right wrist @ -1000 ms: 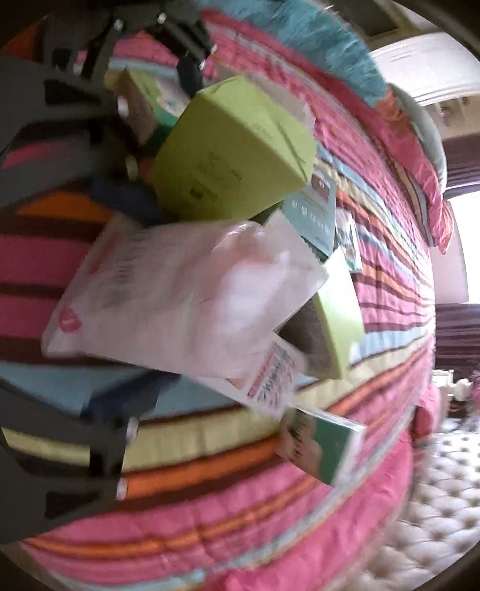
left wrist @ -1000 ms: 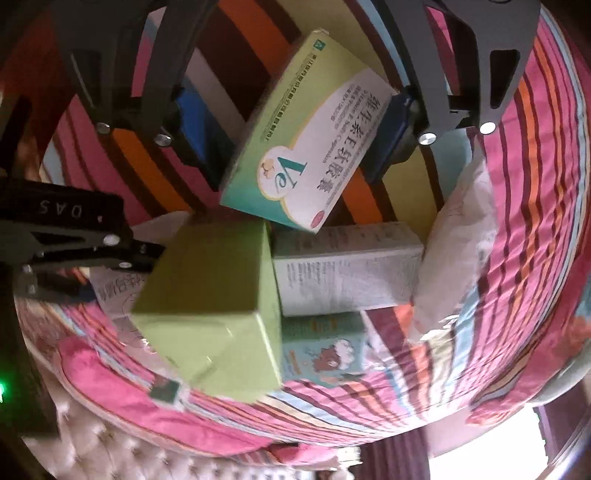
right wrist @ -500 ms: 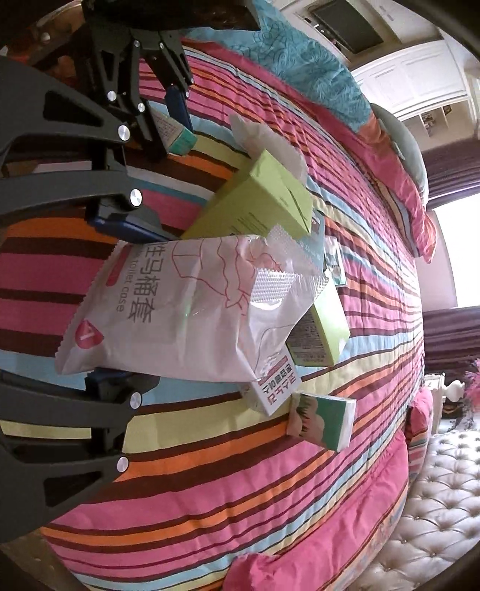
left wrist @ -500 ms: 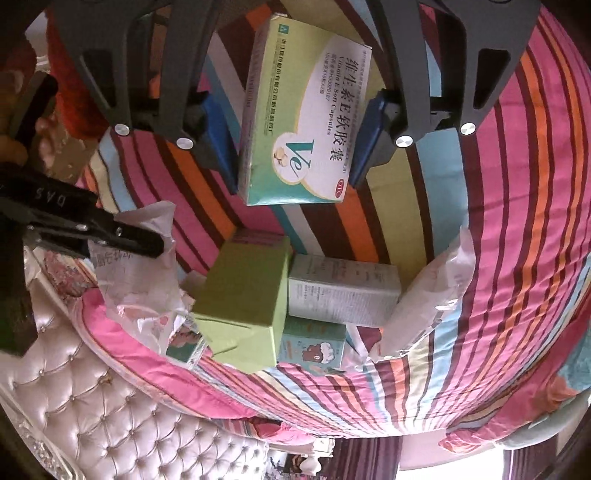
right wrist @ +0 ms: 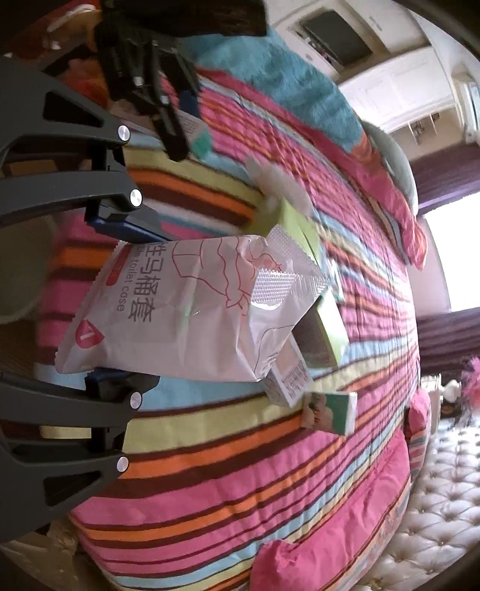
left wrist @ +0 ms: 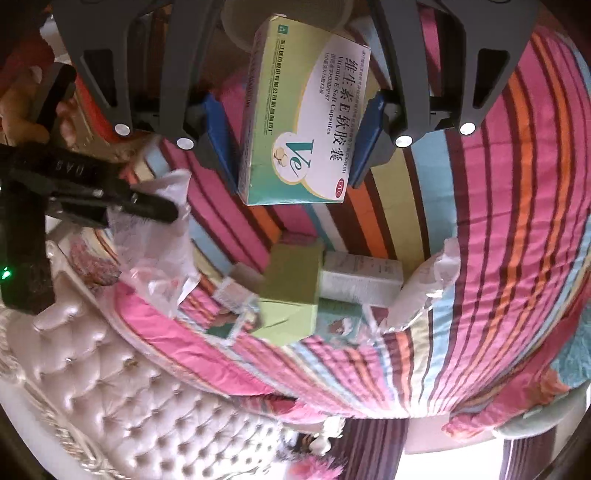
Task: Collect trash
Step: 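Carry the Ve box and white bag down over the wastebasket with both tools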
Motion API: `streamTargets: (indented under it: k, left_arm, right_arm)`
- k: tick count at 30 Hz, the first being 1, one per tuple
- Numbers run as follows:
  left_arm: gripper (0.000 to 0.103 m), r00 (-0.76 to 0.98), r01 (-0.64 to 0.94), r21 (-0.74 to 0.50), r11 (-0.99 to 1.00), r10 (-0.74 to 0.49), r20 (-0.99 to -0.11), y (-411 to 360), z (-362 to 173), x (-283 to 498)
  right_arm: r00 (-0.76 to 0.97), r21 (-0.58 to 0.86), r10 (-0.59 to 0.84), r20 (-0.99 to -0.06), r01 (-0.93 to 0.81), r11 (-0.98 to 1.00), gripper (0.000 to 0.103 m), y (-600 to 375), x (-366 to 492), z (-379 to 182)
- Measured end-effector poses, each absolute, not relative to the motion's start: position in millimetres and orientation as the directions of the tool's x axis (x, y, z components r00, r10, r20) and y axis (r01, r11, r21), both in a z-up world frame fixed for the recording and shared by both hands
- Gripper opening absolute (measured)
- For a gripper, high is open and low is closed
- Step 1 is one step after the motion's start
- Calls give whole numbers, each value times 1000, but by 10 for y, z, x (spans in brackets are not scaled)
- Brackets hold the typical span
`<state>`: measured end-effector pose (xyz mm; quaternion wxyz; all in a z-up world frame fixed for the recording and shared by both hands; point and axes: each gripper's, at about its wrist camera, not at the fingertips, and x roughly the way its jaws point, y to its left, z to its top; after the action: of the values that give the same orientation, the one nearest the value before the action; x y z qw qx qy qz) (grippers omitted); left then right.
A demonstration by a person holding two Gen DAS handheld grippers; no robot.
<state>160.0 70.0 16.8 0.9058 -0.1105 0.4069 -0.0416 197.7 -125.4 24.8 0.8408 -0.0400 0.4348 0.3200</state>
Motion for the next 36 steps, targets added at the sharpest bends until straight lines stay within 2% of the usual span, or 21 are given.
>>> streamTargets:
  k: [8, 11, 14, 25, 36]
  left_arm:
    - [58, 620, 19, -241, 970, -201, -759, 356, 49, 698]
    - [58, 580, 1, -230, 973, -188, -793, 246, -151, 436]
    - [58, 557, -14, -274, 962, -220, -801, 195, -310, 281]
    - [58, 423, -7, -243, 970, -217, -880, 6, -721, 194]
    - [58, 231, -157, -325, 932, -285, -930, 203, -1344, 346]
  right_arm:
    - [325, 227, 512, -795, -623, 749, 50, -1415, 1240, 106]
    - [282, 237, 482, -830, -604, 761, 50, -1420, 1072, -112]
    - [193, 285, 465, -864, -573, 768, 50, -1383, 983, -376]
    - [-2, 333, 396, -918, -545, 769, 50, -1195, 840, -877]
    - [-220, 376, 310, -925, -410, 831, 50, -1003, 1008, -1607]
